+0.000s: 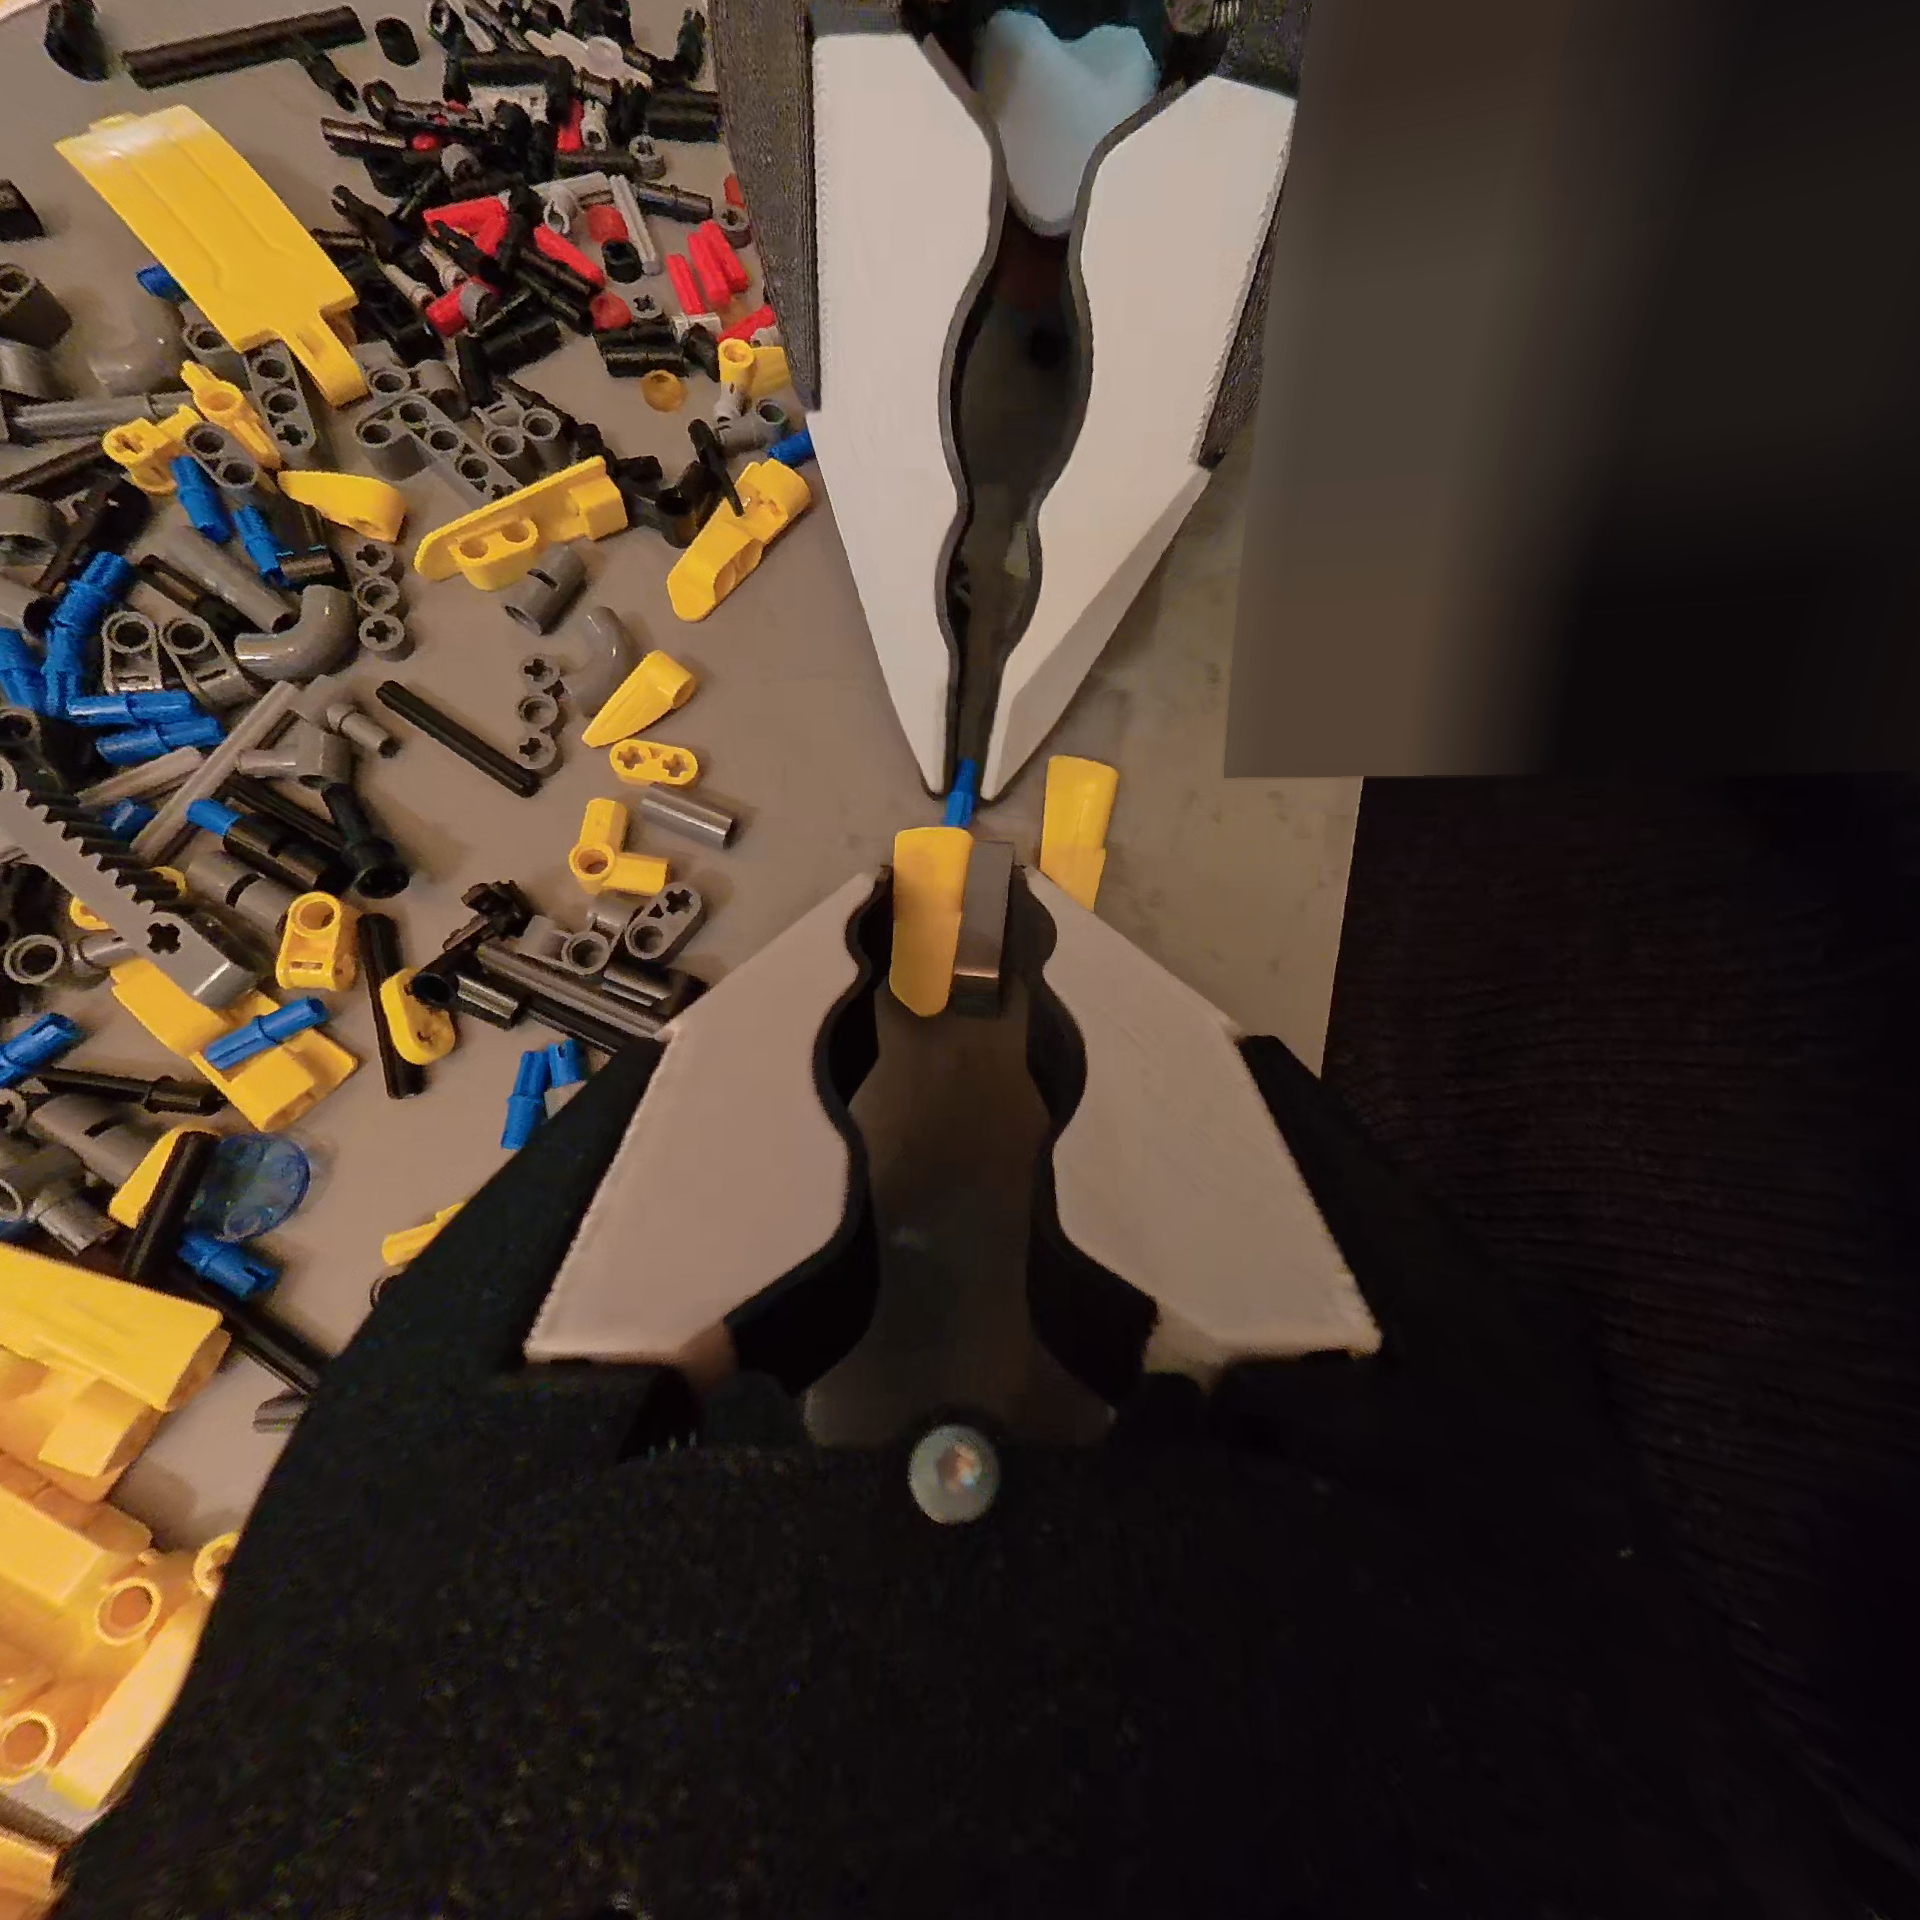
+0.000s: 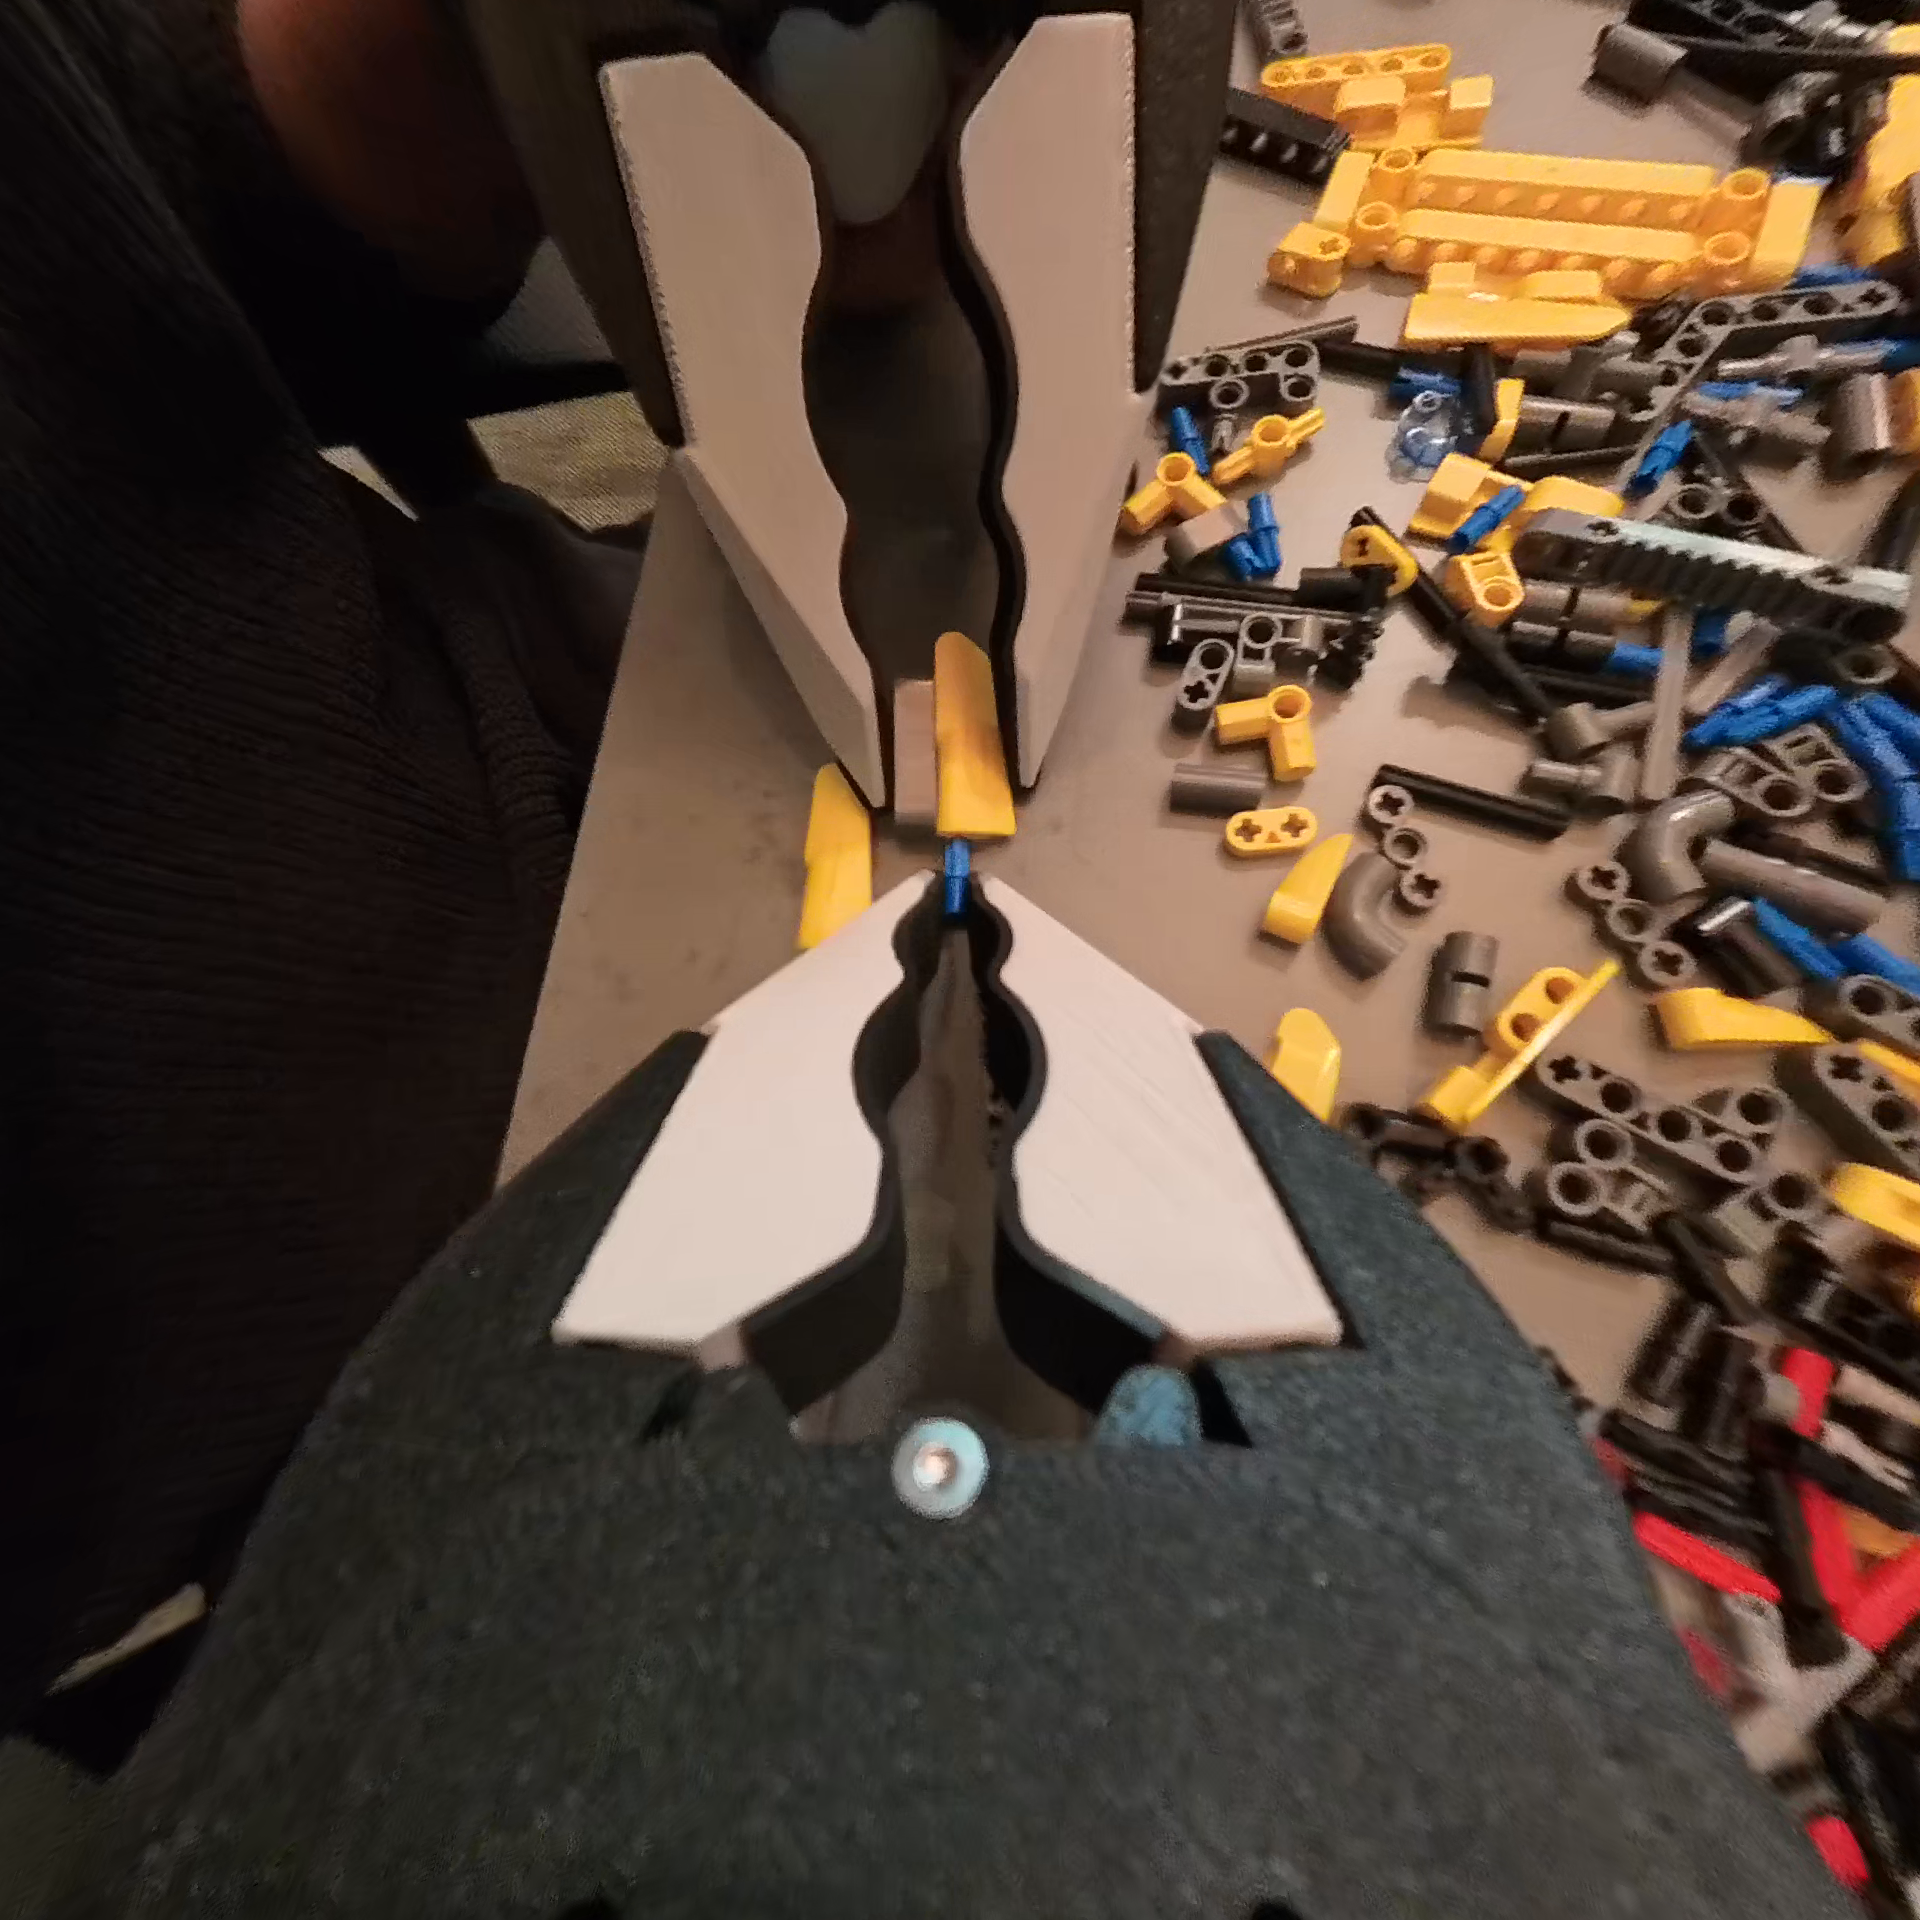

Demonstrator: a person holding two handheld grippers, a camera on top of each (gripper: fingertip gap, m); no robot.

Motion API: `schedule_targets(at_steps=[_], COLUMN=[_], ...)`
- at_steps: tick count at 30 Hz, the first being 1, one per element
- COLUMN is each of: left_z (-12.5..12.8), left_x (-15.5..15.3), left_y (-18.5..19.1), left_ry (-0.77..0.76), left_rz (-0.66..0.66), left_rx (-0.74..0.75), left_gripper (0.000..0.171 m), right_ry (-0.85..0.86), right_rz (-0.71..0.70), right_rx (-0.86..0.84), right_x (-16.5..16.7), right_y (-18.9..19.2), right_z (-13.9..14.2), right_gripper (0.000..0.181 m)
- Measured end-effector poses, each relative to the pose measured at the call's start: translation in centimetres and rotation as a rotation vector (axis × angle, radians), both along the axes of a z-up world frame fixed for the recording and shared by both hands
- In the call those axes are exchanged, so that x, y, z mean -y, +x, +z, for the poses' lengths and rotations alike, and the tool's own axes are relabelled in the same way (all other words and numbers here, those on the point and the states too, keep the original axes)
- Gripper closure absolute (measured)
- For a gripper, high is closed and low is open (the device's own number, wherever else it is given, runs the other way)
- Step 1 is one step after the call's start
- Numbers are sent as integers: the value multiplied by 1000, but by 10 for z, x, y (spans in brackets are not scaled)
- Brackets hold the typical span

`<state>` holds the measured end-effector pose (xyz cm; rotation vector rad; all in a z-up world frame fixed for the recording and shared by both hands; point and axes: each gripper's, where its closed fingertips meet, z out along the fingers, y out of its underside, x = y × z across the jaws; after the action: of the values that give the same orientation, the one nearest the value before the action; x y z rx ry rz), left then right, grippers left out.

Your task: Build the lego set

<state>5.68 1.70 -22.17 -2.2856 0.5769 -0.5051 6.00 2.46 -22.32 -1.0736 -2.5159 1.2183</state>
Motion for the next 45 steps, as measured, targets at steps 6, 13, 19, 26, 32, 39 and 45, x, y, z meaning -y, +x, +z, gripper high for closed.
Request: schedule_targets(at_steps=[6,13,19,26,32,39,45], left_z=[0,0,12,41,41,38,36], left_x=[1,1,2,1,1,-2,-1], left_y=[0,0,0,-3,-4,-7,-5], left_ry=[-17,-30,17,146,148,146,141], left_rz=[5,6,0,0,3,35,21], left_rx=[28,50,113,255,251,227,211], left_gripper=[150,150,150,150,150,150,150], right_ry=[-52,-69,-157,-269,-348,-284,-282], right_rz=[-9,-9,-13,-26,-43,-34,-42], right_rx=[27,35,19,-47,-53,-47,-48], right_x=[2,3,4,1,-1,1,0], right_y=[0,-1,-2,-6,-8,-7,-8], right_z=[1,1,14,39,49,41,41], right_gripper=[178,178,177,178,178,178,178])
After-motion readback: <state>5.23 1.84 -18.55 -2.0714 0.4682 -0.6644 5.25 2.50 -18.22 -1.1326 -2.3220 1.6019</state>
